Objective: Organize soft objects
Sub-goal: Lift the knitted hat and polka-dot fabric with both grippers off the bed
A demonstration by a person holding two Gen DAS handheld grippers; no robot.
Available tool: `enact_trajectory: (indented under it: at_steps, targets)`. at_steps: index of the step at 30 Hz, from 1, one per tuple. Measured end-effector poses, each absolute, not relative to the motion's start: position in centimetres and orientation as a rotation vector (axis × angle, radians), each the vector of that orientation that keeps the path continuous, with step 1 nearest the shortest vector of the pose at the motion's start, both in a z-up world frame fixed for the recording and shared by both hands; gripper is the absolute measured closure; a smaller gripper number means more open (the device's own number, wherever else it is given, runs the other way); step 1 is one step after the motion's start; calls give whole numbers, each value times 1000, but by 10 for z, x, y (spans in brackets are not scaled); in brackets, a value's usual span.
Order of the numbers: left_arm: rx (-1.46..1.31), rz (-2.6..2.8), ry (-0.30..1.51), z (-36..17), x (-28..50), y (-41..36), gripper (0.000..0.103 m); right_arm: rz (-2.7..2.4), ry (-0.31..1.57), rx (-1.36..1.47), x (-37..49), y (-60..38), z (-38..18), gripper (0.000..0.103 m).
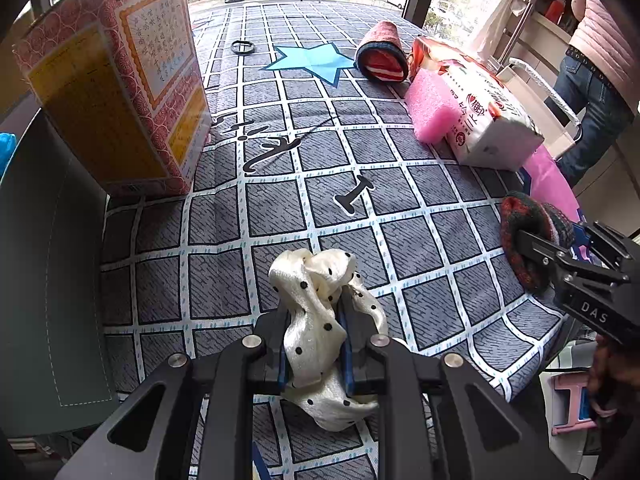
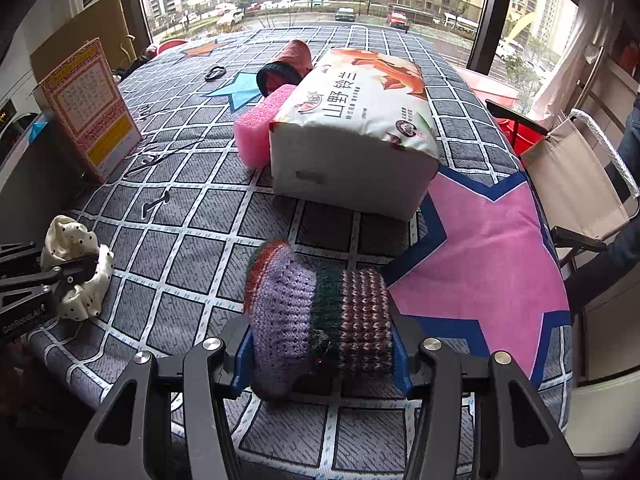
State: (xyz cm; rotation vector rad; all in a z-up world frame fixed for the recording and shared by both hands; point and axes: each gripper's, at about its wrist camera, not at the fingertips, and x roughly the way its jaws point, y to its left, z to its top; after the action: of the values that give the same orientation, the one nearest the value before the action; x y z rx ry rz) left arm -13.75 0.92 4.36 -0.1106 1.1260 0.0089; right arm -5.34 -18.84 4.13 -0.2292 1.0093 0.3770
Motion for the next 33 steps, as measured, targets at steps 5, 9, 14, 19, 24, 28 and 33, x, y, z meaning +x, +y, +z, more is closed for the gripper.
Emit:
enact_trajectory:
  at_steps: [5,9,14,19,24,28,33]
  targets:
    - [-89,27,1118,43,-139,5,82,383,998,-194,-55,-191,43,48]
    - [-80,47,1136,45,-136,2,82,383,1006,-147,-56,-197,47,49]
    - [-80,19,1148,51,-128,-7,83,381,1025,-62,-55,-215,53,49]
    - [-77,-30,1161,55,-112,-23,83,344,1017,-7,-46,-235,63,49]
    - [-55,-61,1143,67,-98,-39,83,303,1005,25,-32,-253,73,49]
    - [-22,-64,1121,78,-83,-47,83,285,997,59,-16,-262,81,49]
    - [-7,-73,1091,97,-63,-53,83,274,982,113,9,-269,92,49]
